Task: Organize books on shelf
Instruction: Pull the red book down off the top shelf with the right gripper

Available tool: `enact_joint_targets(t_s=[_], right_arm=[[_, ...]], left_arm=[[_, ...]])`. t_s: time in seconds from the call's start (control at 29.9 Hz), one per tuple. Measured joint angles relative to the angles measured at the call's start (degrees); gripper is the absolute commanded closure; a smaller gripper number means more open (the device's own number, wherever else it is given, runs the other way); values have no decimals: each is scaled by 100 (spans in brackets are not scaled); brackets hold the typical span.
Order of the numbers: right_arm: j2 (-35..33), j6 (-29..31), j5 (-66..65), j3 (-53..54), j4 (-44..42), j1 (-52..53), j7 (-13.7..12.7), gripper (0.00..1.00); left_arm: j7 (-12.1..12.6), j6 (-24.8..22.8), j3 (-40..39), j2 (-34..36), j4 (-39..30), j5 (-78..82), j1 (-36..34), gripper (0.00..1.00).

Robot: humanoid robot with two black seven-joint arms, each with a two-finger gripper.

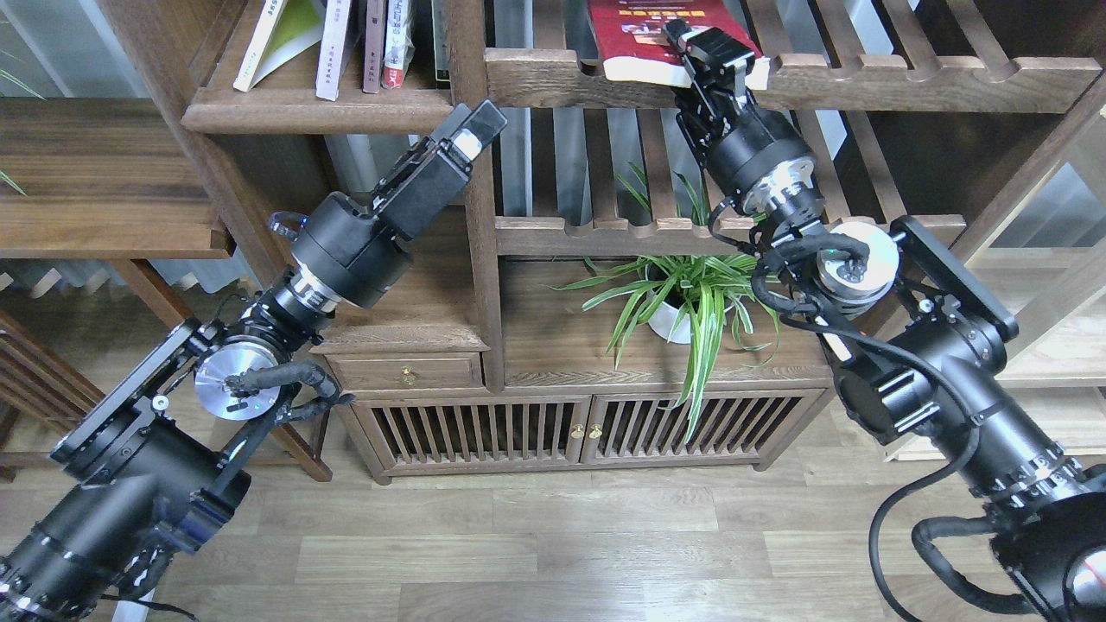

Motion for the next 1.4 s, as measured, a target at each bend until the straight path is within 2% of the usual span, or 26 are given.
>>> enact_joint_targets(t_s=[0.13, 0.5, 0.84, 1.0, 1.1, 1.4], right_arm=[[4, 158, 0, 35, 1, -33, 22, 93], [9, 414, -9, 82, 6, -190, 56, 97], [-89, 1841, 0, 128, 151, -732, 42, 98], [-96, 2764, -1, 102, 301, -1007, 21, 98], [-128, 2944, -10, 53, 363, -1210, -17, 98], [-399, 2977, -31, -304, 450, -1572, -122, 98]], left_arm=[[0, 0, 0, 0, 0, 0, 0, 1], [0, 0, -8, 0, 5, 0, 0, 1], [-3, 0, -60, -175, 315, -499, -34, 1], [4, 0, -56, -259, 533, -867, -128, 1], [65, 0, 10, -271, 647, -1020, -198, 1], [415, 0, 63, -275, 737, -1884, -424, 2]])
